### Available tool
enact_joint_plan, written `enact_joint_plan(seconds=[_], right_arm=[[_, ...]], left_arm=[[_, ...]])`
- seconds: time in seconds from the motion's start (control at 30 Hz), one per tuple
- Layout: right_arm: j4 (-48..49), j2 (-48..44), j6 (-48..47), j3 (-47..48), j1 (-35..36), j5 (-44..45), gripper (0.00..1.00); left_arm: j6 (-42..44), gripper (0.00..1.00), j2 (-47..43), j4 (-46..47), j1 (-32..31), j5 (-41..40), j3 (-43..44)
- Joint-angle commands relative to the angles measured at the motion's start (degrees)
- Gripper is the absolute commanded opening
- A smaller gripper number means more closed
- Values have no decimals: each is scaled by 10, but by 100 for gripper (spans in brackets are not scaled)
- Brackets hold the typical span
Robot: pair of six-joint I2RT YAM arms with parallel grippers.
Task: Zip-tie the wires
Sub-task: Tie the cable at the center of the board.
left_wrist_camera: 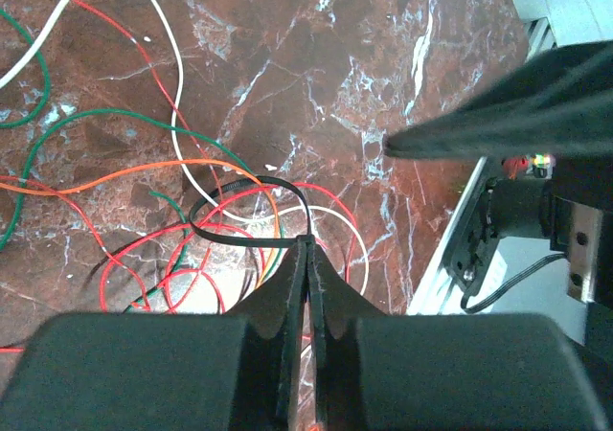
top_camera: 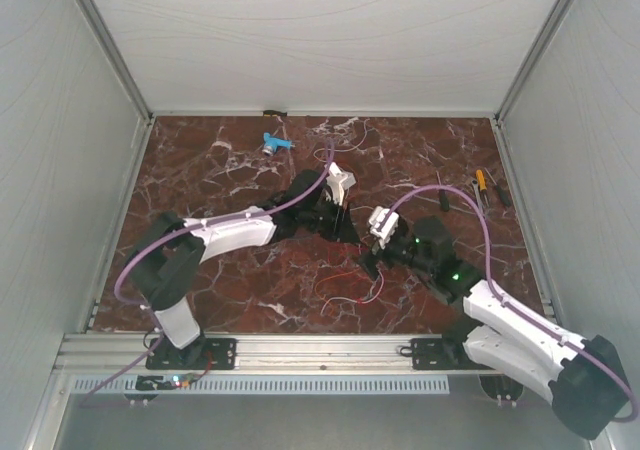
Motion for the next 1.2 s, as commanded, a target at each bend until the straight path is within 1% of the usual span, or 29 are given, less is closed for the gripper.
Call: enact_joint_plan(seconds=[0.0, 0.07, 0.13, 0.17, 0.2, 0.3, 0.43, 0.53, 0.57, 0.63, 0.7, 0.83, 1.0, 1.17], right_arm=[[36, 12, -125, 40, -6, -103, 90], [52, 18, -126, 26, -33, -144, 79], [61, 20, -111, 16, -59, -189, 71], [66, 22, -111, 12, -64, -197, 68], [70, 25, -111, 10, -64, -196, 66], [86, 46, -92, 16, -64, -187, 56], [82, 75, -77, 25, -63, -211, 51], [96, 96, -78, 22, -63, -212, 46], [108, 104, -83, 19, -64, -203, 44], [130, 121, -86, 17, -64, -178, 35], [151, 141, -88, 18, -64, -168, 30], [179, 169, -78, 23, -64, -166, 29], [187, 165, -77, 21, -62, -158, 29], [153, 175, -99, 35, -63, -152, 28]], left_arm=[[-27, 0, 33, -41, 16, 47, 44], [-43, 0, 40, -41, 25, 65, 48], [-57, 0, 37, -39, 34, 77, 49], [-63, 0, 36, -37, 37, 82, 49], [-68, 0, 33, -36, 40, 85, 49], [-78, 0, 29, -32, 48, 93, 50], [-95, 0, 31, -24, 66, 116, 48], [-106, 0, 34, -22, 74, 125, 48], [-111, 0, 37, -21, 75, 129, 48], [-119, 0, 41, -12, 76, 140, 48], [-129, 0, 44, -3, 76, 149, 44], [-134, 0, 46, 1, 76, 150, 44], [-134, 0, 44, 1, 76, 151, 46], [-134, 0, 43, 0, 76, 149, 47]])
